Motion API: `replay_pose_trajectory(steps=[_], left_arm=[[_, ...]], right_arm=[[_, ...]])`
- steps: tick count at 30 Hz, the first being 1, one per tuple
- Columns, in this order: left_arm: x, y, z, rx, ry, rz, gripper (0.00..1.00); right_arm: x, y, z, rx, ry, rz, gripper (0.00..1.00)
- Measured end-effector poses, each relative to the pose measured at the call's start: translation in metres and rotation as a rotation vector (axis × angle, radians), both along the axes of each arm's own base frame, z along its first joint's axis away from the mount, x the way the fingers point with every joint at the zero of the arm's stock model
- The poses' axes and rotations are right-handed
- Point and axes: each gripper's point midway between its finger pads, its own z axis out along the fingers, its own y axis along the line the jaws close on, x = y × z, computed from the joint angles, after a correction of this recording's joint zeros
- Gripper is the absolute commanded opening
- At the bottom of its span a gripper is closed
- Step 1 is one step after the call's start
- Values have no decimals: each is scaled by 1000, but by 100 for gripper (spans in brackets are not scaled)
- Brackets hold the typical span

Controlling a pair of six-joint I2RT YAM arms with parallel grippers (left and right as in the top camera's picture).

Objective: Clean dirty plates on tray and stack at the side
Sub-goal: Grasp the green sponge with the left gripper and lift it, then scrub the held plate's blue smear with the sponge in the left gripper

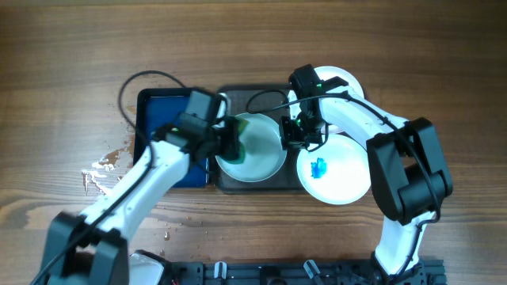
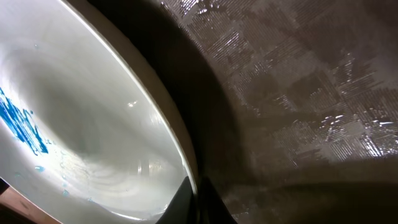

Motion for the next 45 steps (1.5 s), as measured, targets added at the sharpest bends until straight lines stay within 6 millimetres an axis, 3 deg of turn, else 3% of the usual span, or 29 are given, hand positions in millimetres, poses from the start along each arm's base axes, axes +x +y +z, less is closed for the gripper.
replay_pose_trajectory(steps=[6,11,15,18,22,26,28,32,34,37,39,42,45], left_arm=[[-12,-49,-72,-19,147,-63,4],[3,-64,-76,-69,129,-48,4],[5,-54,-81,-7,165,16,4],[10,-32,-82,107,157,90,4],[25,23,-81,334,80,252,4],[25,46,-79,445,55,328,4],[25,44,-79,444,51,311,4],[35,20,-80,350,11,112,4],[36,-11,-79,236,-7,-12,4],[16,-69,-76,39,15,-202,4],[-1,-90,-75,-51,54,-281,4],[-13,-101,-75,-123,97,-329,4],[-9,-99,-76,-115,88,-297,4]], right_arm=[[-2,-2,0,-11,11,-10,4],[3,-13,-3,-51,-2,-28,4],[4,-12,-2,-45,-3,-28,4],[1,1,-1,-16,-5,-14,4],[1,2,0,-21,5,-38,4],[0,5,0,-18,10,-46,4],[0,5,0,-18,10,-46,4],[-2,-2,-1,-42,26,-64,4],[-1,-6,-1,-46,28,-72,4],[-1,-8,-1,-55,28,-74,5],[-1,-8,-1,-60,27,-74,4],[-3,-11,-2,-76,32,-73,4],[-3,-12,-2,-79,32,-73,4]])
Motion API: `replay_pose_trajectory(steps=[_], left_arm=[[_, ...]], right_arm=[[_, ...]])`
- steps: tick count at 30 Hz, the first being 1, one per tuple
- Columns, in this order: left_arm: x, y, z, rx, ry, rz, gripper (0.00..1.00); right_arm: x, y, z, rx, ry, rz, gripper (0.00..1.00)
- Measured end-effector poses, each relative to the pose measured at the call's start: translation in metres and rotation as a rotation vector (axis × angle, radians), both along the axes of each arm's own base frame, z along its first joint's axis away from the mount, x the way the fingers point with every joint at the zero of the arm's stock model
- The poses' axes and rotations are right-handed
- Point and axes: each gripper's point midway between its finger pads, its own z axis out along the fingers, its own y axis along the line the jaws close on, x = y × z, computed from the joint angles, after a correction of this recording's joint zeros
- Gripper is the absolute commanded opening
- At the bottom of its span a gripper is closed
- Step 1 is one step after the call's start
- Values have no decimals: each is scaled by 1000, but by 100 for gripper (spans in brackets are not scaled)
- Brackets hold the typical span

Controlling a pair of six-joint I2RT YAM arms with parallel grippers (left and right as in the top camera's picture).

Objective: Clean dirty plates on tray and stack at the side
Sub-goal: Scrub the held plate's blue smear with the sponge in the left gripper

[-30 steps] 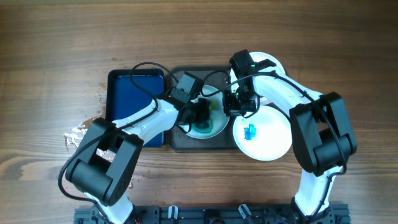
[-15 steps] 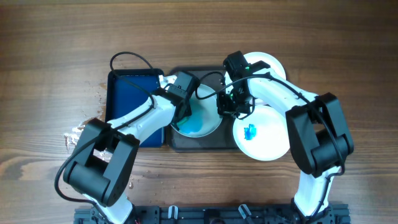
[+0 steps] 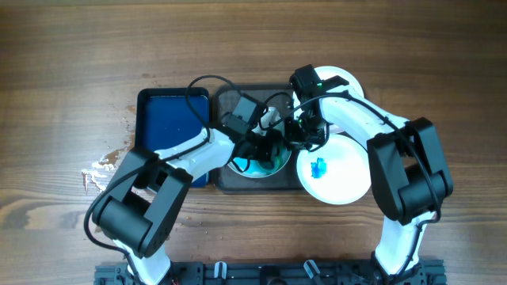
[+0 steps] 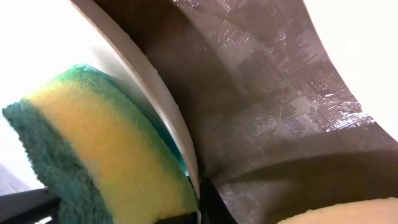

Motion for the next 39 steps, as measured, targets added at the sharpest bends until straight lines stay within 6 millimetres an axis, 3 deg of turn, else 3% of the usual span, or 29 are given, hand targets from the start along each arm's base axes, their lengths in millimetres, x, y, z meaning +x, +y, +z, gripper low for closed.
replay_pose_trajectory(steps=[3,5,6,8,10,13,16,22,25,29,33,35,39], left_arm=[[21,19,-1,75,-37,151,4],[39,46,-2,161,-62,281,4],[50,71,-3,234,-76,375,4],[55,108,-4,361,-93,487,4],[54,116,-4,405,-101,508,4],[50,118,-4,441,-100,500,4],[43,109,-5,440,-102,376,4],[-17,24,-1,74,67,-65,4],[-28,10,0,-21,106,-122,4],[-22,20,-4,-3,168,7,4],[-4,68,-7,146,212,263,4],[10,93,-7,238,159,357,4],[39,107,-4,312,-16,355,4]], right_arm=[[-1,0,0,-1,3,0,4],[-1,0,0,-2,3,0,4],[-1,0,0,-2,3,0,4],[-1,0,0,-2,3,0,4],[0,1,0,2,-2,1,4],[0,3,0,7,-3,7,4],[-1,3,0,6,0,7,4],[-2,2,0,3,5,7,4],[-4,0,0,-8,12,10,4],[-4,-1,0,-9,11,12,4],[-4,-1,0,-9,11,13,4],[-4,0,0,-8,11,13,4],[-4,0,0,-8,10,16,4]])
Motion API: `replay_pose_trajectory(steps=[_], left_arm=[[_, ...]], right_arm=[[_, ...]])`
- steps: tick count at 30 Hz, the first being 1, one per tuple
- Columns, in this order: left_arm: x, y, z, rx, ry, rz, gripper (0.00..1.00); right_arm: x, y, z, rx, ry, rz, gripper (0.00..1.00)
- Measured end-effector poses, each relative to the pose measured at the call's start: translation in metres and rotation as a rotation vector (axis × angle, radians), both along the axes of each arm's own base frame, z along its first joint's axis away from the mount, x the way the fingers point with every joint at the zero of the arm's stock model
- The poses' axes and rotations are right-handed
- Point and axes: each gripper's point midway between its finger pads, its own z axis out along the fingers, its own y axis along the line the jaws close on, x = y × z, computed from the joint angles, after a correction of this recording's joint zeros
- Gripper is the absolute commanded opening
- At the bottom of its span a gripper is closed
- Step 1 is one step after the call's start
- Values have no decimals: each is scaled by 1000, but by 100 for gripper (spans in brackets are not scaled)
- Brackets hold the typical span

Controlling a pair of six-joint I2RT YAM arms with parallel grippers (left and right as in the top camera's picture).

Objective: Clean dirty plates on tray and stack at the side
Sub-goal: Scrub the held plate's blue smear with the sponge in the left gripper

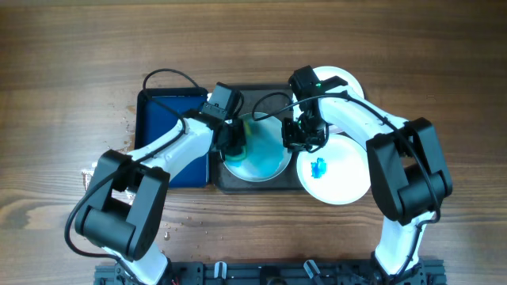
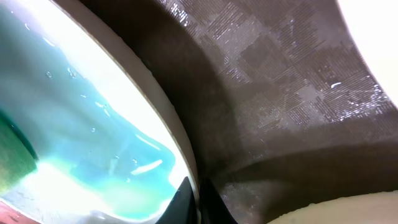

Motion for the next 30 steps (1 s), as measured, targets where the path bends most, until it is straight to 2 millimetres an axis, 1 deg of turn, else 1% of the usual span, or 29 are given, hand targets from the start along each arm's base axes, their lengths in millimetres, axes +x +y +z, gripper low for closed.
replay_pose_trajectory(steps=[3,5,7,9,11,15,21,25,26,27,30], left_arm=[[17,-8,2,-3,-110,-136,4],[26,-21,5,-59,-163,-234,4],[29,-32,6,-131,-192,-315,4],[27,-45,7,-203,-210,-399,4],[19,-58,8,-274,-216,-493,4],[5,-73,9,-369,-209,-601,4],[16,-61,7,-352,-194,-493,4],[34,-30,5,-251,-164,-265,4],[37,-18,4,-195,-151,-201,4],[37,-12,4,-167,-139,-164,4],[28,3,2,-88,-83,-90,4]], right_arm=[[0,0,0,1,-2,3,4],[0,0,0,0,-2,3,4],[0,-1,0,-4,-1,2,4],[0,-1,0,-4,0,2,4],[0,-1,0,-4,0,2,4],[-1,-3,0,-10,5,0,4],[-1,-3,0,-10,6,0,4],[-1,-3,0,-10,5,0,4],[0,-3,0,-8,2,0,4],[1,-2,0,-2,-4,2,4],[4,2,0,9,-18,7,4]])
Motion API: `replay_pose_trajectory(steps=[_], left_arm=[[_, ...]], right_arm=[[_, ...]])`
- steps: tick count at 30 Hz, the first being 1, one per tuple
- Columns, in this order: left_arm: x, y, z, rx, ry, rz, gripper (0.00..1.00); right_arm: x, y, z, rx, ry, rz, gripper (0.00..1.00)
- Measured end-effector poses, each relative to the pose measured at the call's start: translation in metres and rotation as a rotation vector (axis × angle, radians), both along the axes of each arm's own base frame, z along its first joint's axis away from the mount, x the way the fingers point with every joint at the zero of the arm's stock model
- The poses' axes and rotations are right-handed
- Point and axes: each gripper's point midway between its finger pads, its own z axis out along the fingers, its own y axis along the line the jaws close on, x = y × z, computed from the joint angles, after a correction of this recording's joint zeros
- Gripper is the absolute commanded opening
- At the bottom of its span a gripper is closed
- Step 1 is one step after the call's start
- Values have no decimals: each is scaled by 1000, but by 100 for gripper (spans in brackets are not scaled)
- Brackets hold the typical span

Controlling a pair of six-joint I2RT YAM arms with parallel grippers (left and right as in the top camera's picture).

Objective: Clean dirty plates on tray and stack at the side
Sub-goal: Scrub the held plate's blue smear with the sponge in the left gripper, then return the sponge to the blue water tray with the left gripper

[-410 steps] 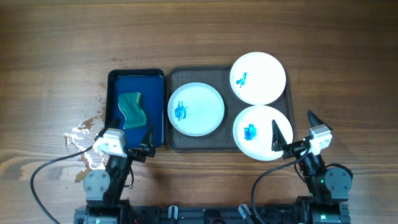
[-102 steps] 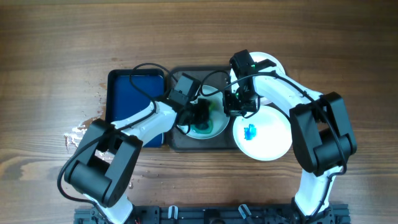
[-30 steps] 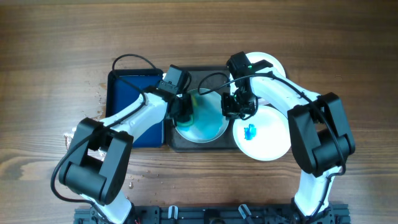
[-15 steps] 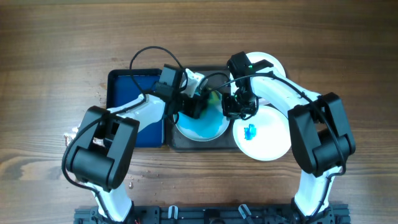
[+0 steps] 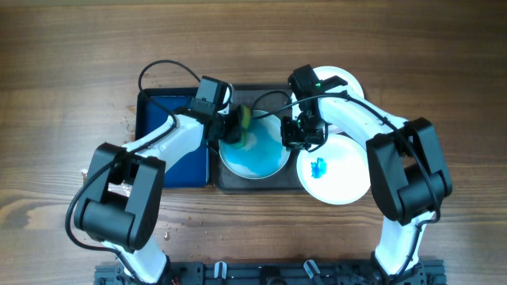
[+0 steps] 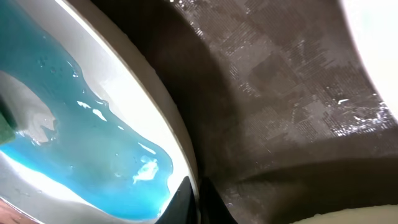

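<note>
On the black tray (image 5: 238,180) lies a white plate (image 5: 255,152), its inside smeared with blue liquid (image 6: 74,124). My right gripper (image 5: 291,134) is shut on the plate's right rim; the rim sits pinched between the fingertips of the right gripper (image 6: 194,190). At the plate's upper left edge, my left gripper (image 5: 230,127) is shut on a green and yellow sponge (image 5: 244,120). Only a green sliver of the sponge (image 6: 4,124) shows in the right wrist view.
A second white plate (image 5: 337,178) with a blue stain lies right of the tray, partly over its edge. Another white plate (image 5: 348,82) sits behind the right arm. A blue basin (image 5: 162,119) adjoins the tray on the left. Water drops (image 5: 99,170) dot the wood.
The left gripper and sponge have moved slightly up and left on the plate's edge. The smear in the plate is now deeper blue. The right gripper still pinches the rim.
First the sponge was at the plate's left rim, the plate mostly white with a blue stain, the right gripper on its rim. Then the sponge was deep in the plate near the right gripper. Later it was at the upper left, the plate turquoise, now blue.
</note>
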Motion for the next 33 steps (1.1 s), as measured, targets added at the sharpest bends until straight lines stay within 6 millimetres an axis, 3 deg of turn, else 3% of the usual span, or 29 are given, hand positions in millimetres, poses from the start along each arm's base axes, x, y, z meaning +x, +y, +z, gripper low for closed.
replay_pose_trajectory(steps=[3,5,9,10,14,19,23,25,27,31,33], left_arm=[[-7,0,-1,47,19,-9,4],[-13,-9,0,52,13,-89,4],[-59,-71,0,-40,60,-357,4],[-66,-78,1,-54,67,-382,4],[-72,-77,3,-46,109,-356,4],[-76,-22,16,163,154,-189,4],[-53,4,78,216,-15,-73,4],[-46,13,97,204,-66,-34,4],[-36,36,103,205,-77,46,4],[-13,121,100,218,-49,312,4],[-9,162,86,227,0,423,4]], right_arm=[[0,0,0,0,-2,1,4],[0,0,0,0,-1,1,4],[0,0,0,-1,0,1,4],[-1,0,0,-1,1,1,4],[-1,0,0,-3,3,1,5],[-1,0,0,-2,4,1,4],[-1,0,0,-3,3,1,4],[-1,0,0,-3,3,1,4],[-1,0,0,-3,3,2,4],[-1,0,0,-3,3,1,4],[-1,0,0,-3,3,1,4]])
